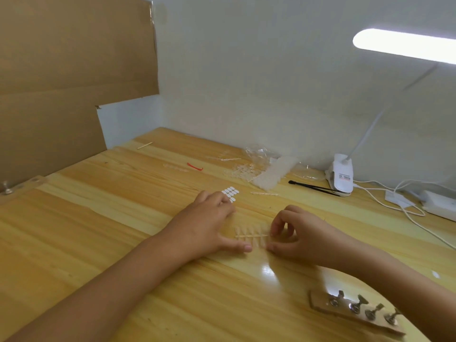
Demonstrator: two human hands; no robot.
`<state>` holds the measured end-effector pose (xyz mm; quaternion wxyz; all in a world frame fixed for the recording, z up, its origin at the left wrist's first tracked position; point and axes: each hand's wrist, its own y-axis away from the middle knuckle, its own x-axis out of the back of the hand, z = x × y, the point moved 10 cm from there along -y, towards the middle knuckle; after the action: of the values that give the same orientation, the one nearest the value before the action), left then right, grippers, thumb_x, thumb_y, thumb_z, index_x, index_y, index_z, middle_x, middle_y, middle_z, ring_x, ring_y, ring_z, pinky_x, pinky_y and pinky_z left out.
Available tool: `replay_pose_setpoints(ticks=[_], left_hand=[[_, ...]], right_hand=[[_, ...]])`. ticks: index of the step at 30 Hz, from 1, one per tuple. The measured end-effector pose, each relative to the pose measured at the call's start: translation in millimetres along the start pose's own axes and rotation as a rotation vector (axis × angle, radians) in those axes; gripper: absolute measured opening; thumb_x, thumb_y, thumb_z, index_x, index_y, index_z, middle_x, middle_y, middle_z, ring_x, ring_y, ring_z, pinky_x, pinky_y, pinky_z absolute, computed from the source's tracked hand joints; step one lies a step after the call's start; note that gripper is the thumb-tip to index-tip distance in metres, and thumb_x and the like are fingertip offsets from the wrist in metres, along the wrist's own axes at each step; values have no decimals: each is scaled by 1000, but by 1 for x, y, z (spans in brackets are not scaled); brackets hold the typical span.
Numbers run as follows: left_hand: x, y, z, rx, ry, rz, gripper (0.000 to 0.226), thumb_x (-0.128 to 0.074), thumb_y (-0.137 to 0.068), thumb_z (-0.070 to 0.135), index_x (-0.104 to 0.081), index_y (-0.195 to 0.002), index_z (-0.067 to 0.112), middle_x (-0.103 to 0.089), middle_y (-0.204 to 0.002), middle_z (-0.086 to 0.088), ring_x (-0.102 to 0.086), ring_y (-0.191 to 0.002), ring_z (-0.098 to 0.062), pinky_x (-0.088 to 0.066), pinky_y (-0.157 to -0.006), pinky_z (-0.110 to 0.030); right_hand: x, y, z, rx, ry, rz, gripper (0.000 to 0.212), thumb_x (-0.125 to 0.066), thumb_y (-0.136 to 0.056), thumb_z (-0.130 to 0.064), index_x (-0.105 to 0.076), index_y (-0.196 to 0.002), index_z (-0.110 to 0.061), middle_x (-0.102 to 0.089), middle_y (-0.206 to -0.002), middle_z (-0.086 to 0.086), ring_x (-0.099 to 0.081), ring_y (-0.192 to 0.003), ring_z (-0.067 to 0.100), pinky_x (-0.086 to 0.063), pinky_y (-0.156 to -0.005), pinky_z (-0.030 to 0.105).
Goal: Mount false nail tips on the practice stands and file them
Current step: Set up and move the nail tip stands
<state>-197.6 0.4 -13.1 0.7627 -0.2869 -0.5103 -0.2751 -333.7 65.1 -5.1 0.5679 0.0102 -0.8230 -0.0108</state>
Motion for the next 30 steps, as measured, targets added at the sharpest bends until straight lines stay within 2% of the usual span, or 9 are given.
replay_pose_setpoints(ticks=[3,6,8,12,15,20,24,26,30], left_hand=[[11,4,14,-78,100,62,92,-56,-63,83,-42,-143,40,-33,-142,26,-20,-127,6,-21,-102,-13],[6,5,27,-13,578,18,69,-65,-69,71,-50,-131,47,-47,-129,34,-43,-115,19,-38,-94,-7],[-1,3,41,35,909,-48,48,-74,-80,49,-59,-124,38,-66,-118,22,-60,-105,10,-49,-86,-12],[4,-1,83,2,1198,-150,10,-72,-88,19,-73,-98,20,-77,-95,-1,-72,-86,-7,-54,-75,-16],[16,-5,107,-24,1263,-86,4,-74,-87,15,-75,-90,17,-77,-92,-5,-73,-83,-12,-56,-75,-18],[13,-11,134,-9,1343,8,7,-74,-87,15,-76,-93,11,-77,-90,-6,-74,-85,-14,-56,-75,-19],[-7,-10,133,55,1403,68,6,-73,-87,16,-76,-87,11,-77,-86,-6,-74,-81,-15,-57,-76,-22],[-15,-9,128,92,1419,75,6,-74,-86,16,-76,-82,13,-76,-85,-7,-74,-79,-16,-58,-75,-23],[-26,-5,124,131,1447,53,12,-73,-87,14,-73,-76,8,-74,-77,-7,-73,-73,-14,-58,-71,-22]], right_hand=[[8,12,4,-31,-104,43,21,-71,-85,-27,-55,-93,-37,-63,-92,-13,-60,-82,2,-53,-76,22],[22,29,2,-23,-358,116,25,-67,-87,-8,-61,-95,-32,-68,-81,-9,-62,-70,3,-53,-73,25],[39,44,-4,32,-483,170,26,-66,-88,-5,-68,-96,-29,-65,-78,-6,-60,-71,8,-51,-72,22],[73,77,-3,59,-735,240,22,-72,-82,-18,-73,-101,-29,-68,-82,1,-63,-75,15,-54,-75,22],[86,94,20,-91,-809,306,33,-74,-66,-39,-73,-93,-20,-72,-82,0,-65,-74,11,-55,-71,21],[110,115,40,-186,-541,502,14,-72,-80,-31,-68,-87,-20,-68,-84,-6,-63,-77,2,-54,-76,23],[116,122,33,-87,-349,593,16,-67,-80,-39,-65,-85,-24,-60,-97,-11,-57,-95,3,-51,-89,31],[116,124,23,-16,-213,647,13,-69,-84,-32,-65,-85,-20,-58,-99,-9,-54,-98,6,-48,-90,34],[107,134,-25,223,345,806,10,-68,-84,-26,-68,-83,-16,-64,-104,0,-59,-102,22,-45,-91,43]])
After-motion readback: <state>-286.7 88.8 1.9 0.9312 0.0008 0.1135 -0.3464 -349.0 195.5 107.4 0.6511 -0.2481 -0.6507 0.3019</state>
